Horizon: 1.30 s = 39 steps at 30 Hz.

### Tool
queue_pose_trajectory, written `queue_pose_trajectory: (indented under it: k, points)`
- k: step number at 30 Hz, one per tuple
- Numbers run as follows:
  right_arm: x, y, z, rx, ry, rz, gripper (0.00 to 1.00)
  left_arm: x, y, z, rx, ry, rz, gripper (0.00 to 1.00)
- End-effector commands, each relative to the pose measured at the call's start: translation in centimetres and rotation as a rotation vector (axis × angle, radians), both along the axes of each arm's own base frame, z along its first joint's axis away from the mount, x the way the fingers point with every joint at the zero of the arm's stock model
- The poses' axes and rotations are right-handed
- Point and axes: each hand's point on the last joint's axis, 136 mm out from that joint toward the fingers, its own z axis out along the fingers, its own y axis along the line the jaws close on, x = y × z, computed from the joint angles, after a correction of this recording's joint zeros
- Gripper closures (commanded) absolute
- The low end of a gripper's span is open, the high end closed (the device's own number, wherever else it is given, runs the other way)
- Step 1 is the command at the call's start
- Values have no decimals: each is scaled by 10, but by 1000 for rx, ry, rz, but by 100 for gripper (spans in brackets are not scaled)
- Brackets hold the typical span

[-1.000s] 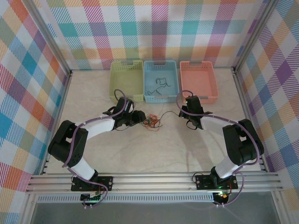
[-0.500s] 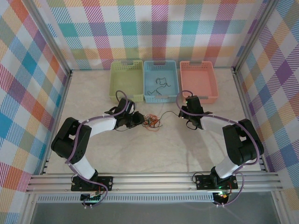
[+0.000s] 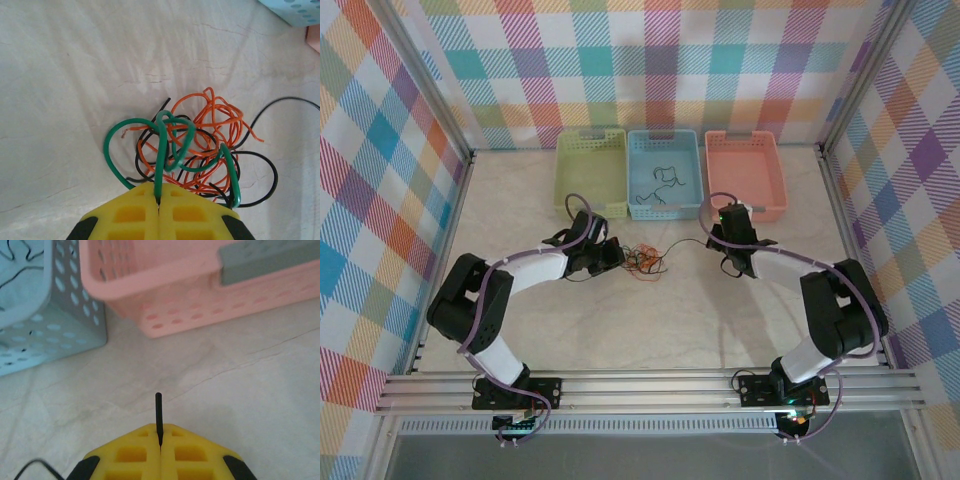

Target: Untangle the cables

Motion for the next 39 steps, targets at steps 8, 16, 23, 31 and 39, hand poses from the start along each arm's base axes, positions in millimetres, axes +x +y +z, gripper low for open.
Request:
queue_pose_trajectory:
  k: [8, 16, 23, 31, 39]
  points:
    - [-23, -63, 26, -93, -125, -303, 100, 1, 49, 20, 59, -92, 184, 100]
    - [-29, -75, 27, -111, -130, -371, 100, -1, 81, 34, 91, -161, 304, 100]
    - [-28, -76, 27, -116, -126, -373, 100, -2, 88, 35, 112, -162, 332, 100]
    - [-33, -96, 30, -130, -134, -437, 100, -4, 107, 32, 118, -145, 399, 100]
    - [-36, -105, 31, -120, -138, -463, 100, -6, 118, 30, 99, -140, 444, 100]
